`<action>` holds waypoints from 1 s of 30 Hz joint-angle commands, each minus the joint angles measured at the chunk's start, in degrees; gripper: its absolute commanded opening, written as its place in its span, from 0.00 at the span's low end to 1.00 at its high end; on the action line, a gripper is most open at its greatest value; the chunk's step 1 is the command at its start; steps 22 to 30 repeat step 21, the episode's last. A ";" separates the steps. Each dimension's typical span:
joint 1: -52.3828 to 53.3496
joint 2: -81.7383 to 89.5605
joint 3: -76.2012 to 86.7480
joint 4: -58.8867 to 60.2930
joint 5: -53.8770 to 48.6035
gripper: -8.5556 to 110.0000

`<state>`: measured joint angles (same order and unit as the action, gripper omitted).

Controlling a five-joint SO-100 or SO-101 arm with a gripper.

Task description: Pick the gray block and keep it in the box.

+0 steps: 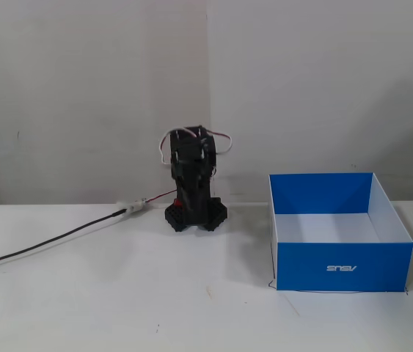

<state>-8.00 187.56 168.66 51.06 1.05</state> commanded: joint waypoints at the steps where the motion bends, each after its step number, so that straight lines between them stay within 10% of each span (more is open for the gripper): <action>1: -0.70 8.70 1.58 0.79 -0.97 0.07; 30: 9.76 8.88 9.32 -0.26 -0.35 0.14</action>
